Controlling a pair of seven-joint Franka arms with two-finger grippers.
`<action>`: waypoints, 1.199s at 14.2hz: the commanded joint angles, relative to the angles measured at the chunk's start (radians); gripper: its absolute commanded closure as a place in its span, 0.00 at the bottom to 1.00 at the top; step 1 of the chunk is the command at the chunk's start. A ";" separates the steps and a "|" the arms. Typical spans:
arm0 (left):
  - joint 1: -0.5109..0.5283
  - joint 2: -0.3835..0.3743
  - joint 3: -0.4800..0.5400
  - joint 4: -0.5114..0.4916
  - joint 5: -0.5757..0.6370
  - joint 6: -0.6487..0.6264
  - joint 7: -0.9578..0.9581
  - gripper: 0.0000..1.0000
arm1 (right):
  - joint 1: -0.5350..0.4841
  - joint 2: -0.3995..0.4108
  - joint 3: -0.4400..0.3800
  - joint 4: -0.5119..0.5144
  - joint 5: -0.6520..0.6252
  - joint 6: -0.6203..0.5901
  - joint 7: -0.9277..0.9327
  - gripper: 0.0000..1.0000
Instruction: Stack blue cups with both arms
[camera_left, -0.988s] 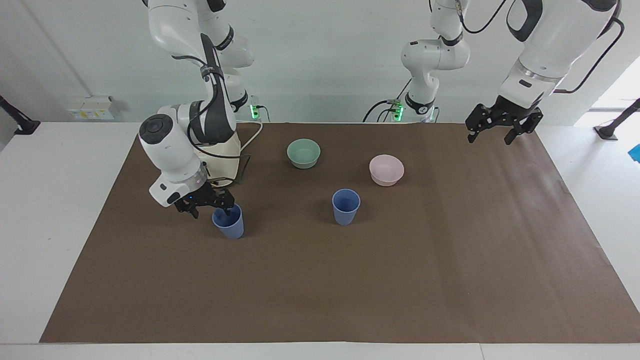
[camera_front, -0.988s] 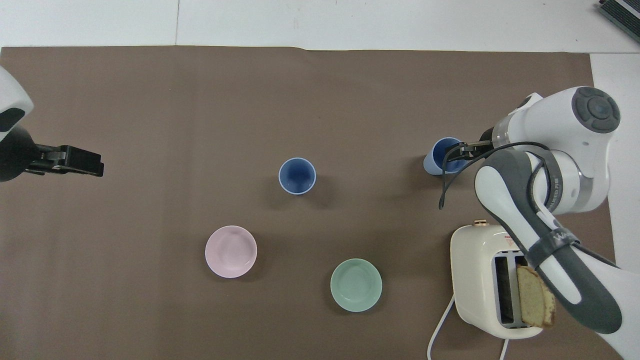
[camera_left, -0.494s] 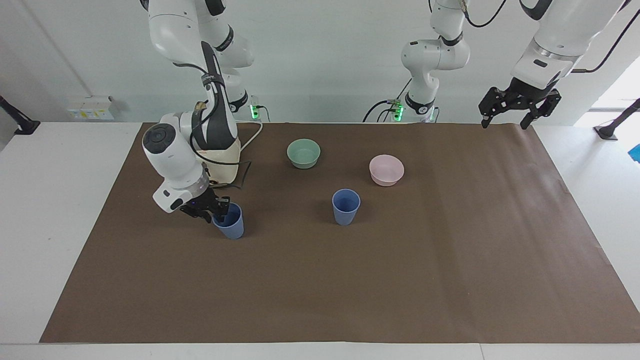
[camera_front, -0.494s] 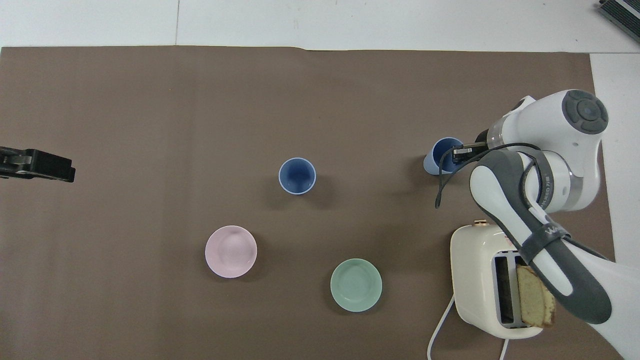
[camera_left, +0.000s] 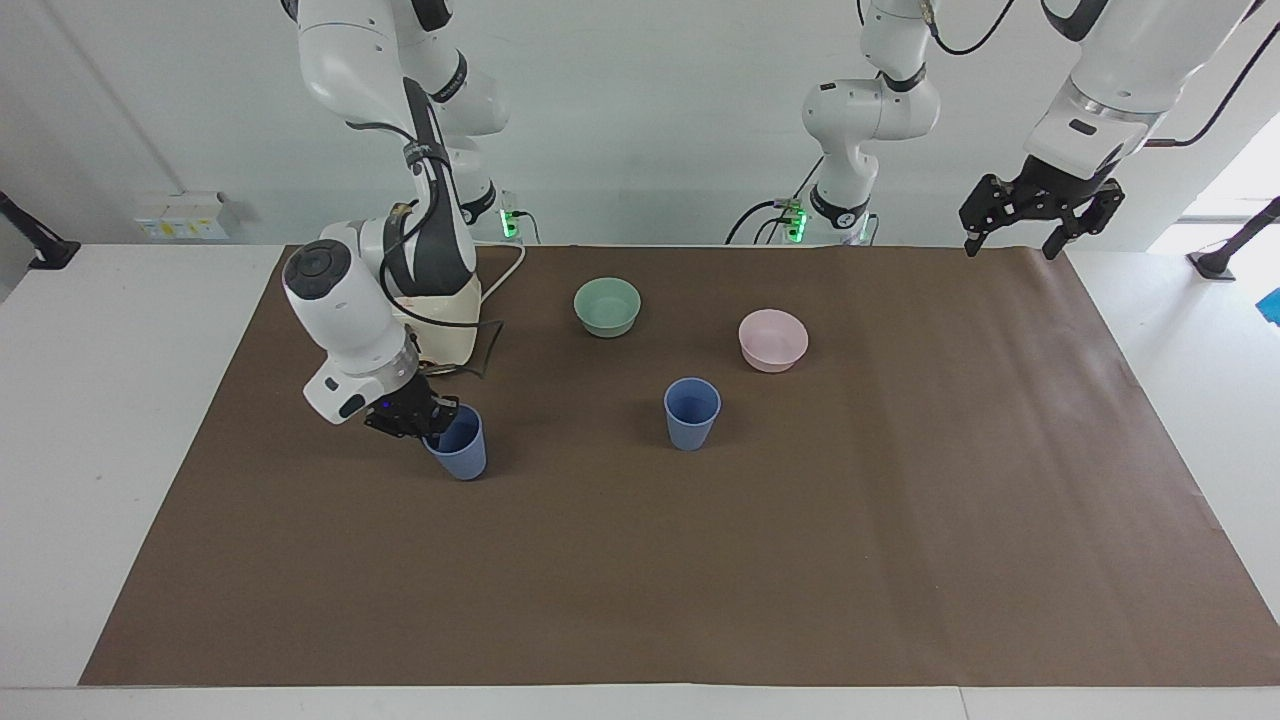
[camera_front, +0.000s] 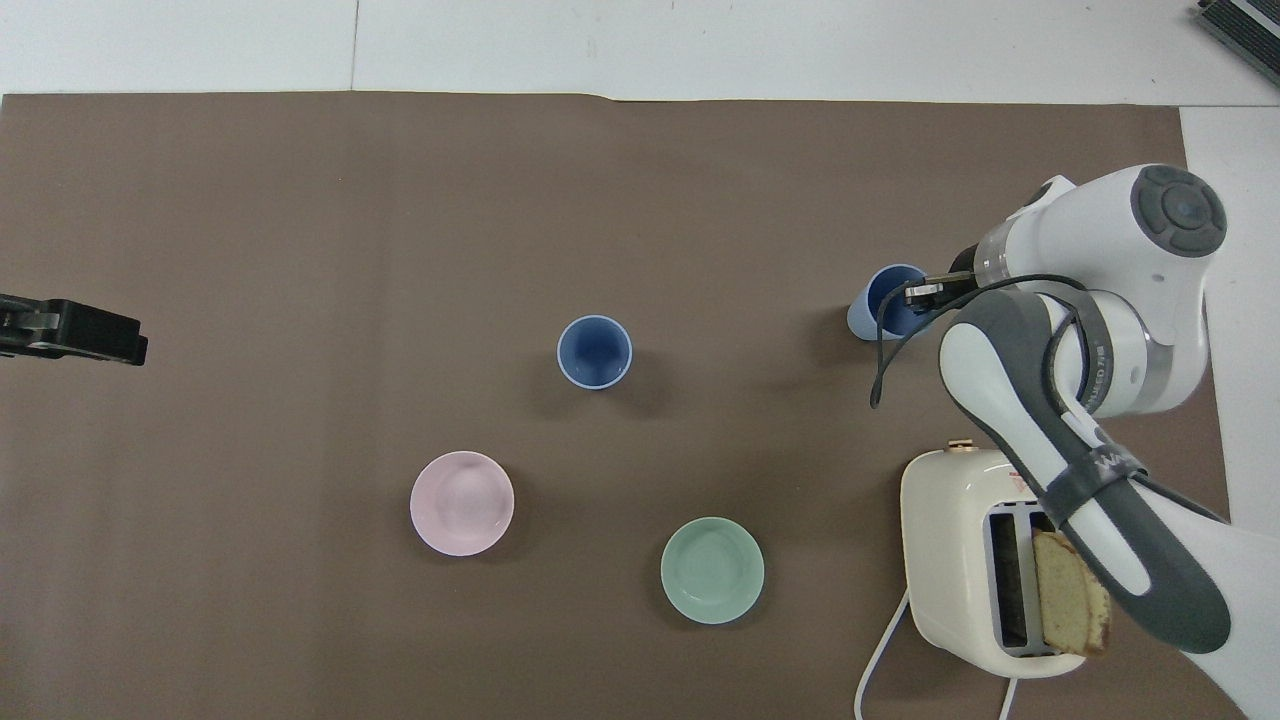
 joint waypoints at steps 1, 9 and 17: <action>0.016 -0.002 -0.011 0.006 0.010 -0.018 0.019 0.00 | 0.033 -0.010 0.003 0.112 0.004 -0.117 0.050 1.00; 0.016 -0.002 -0.011 0.003 0.010 -0.018 0.019 0.00 | 0.290 -0.008 0.003 0.256 -0.002 -0.234 0.370 1.00; 0.029 -0.006 -0.017 0.000 0.009 -0.016 0.019 0.00 | 0.450 -0.013 0.020 0.267 0.030 -0.211 0.498 1.00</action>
